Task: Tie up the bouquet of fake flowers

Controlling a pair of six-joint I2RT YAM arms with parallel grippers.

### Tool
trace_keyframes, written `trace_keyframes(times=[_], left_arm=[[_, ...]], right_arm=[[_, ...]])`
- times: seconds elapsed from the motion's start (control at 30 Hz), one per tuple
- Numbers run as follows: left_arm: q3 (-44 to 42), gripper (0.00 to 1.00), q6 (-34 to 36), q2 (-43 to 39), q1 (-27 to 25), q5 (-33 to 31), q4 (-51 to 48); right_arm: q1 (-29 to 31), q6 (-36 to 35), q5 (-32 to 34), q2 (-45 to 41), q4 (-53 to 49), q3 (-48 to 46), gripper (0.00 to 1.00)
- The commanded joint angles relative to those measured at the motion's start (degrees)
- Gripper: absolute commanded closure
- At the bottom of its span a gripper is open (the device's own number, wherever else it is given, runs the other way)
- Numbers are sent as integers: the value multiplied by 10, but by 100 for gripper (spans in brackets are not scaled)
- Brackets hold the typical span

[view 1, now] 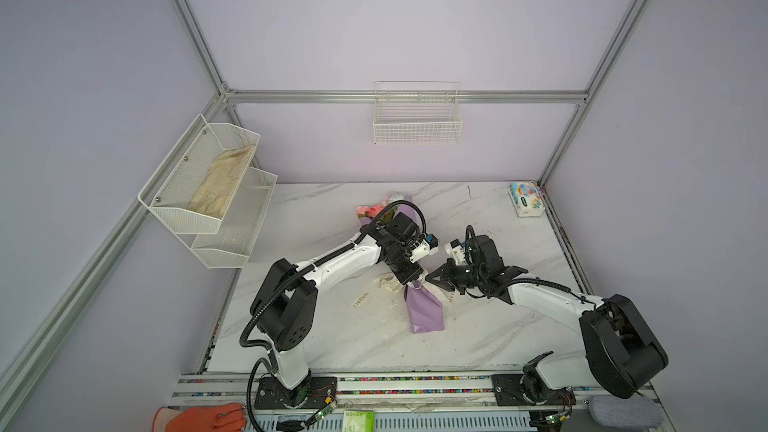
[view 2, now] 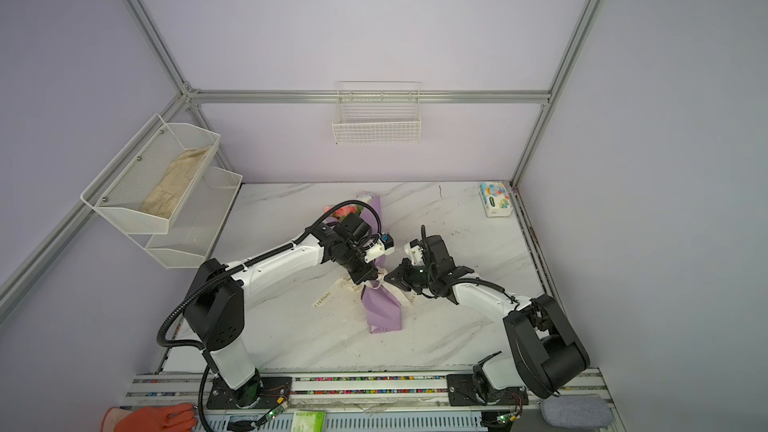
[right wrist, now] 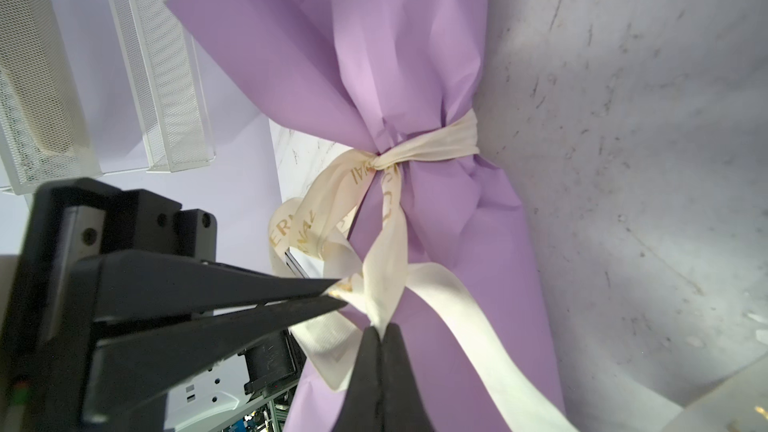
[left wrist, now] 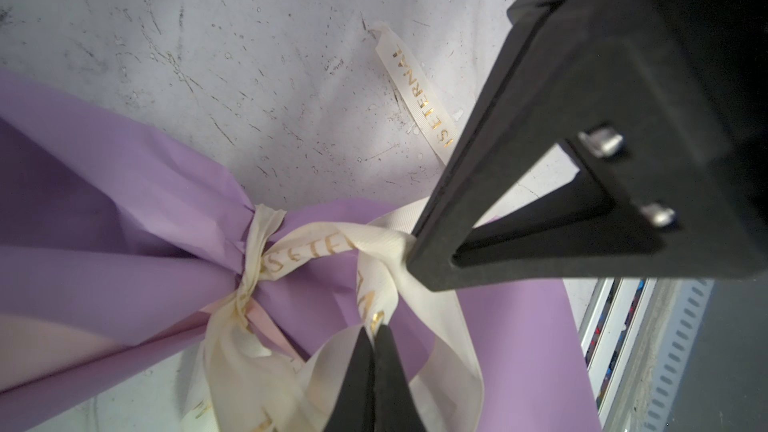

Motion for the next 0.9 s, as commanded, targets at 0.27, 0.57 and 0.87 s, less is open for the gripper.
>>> trace_keyframes(times=[0.27, 0.57, 0.87], left_arm=[[15, 100, -15, -62, 12, 16, 52], [9, 100, -17, -59, 18, 29, 53], [11, 100, -23, -55, 25, 37, 60]], right_arm=[[2, -44, 31, -11, -51, 2, 100], [2, -164, 177, -74, -128, 45, 68], [24, -358, 164, -125, 103, -46, 56]])
